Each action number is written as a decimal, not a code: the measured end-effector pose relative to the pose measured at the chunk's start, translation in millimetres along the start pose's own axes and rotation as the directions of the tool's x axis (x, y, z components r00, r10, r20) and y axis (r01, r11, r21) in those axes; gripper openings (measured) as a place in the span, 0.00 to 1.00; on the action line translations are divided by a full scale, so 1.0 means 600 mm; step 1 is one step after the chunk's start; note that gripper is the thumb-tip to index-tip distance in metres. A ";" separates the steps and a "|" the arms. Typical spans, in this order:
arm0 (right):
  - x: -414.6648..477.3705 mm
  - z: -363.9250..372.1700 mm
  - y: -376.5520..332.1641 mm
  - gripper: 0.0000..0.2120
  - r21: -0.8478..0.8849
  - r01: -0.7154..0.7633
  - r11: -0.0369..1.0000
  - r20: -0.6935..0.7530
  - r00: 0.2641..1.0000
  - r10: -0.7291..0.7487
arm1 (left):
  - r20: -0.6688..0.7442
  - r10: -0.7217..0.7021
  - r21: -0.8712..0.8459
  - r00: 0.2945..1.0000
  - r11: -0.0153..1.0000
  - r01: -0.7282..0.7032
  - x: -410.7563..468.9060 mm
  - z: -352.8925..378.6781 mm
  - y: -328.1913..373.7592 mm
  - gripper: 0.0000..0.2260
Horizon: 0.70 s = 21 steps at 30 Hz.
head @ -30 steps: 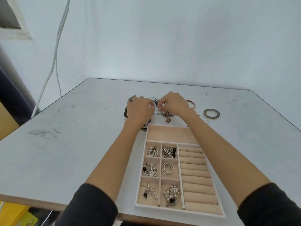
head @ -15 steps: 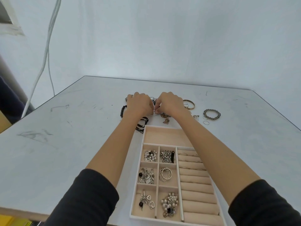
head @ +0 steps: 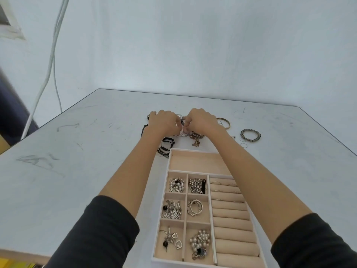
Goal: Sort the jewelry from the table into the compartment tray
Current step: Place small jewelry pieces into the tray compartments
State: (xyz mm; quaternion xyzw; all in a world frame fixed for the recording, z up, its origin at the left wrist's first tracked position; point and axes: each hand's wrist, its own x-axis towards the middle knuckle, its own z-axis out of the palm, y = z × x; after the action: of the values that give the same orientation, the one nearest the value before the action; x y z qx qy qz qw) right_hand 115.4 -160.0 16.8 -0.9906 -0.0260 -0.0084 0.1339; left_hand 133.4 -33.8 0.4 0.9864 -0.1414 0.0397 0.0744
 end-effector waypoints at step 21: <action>0.007 0.005 -0.006 0.10 -0.041 -0.004 0.999 -0.002 1.000 0.004 | 0.148 0.001 0.047 0.989 0.999 -0.008 0.016 -0.002 0.001 0.13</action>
State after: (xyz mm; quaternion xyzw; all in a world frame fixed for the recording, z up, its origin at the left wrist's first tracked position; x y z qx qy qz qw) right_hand 119.6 -155.4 14.9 -0.9932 -0.0238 -0.0098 0.1136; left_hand 142.3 -36.5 2.7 0.9878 -0.1477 -0.0300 0.0400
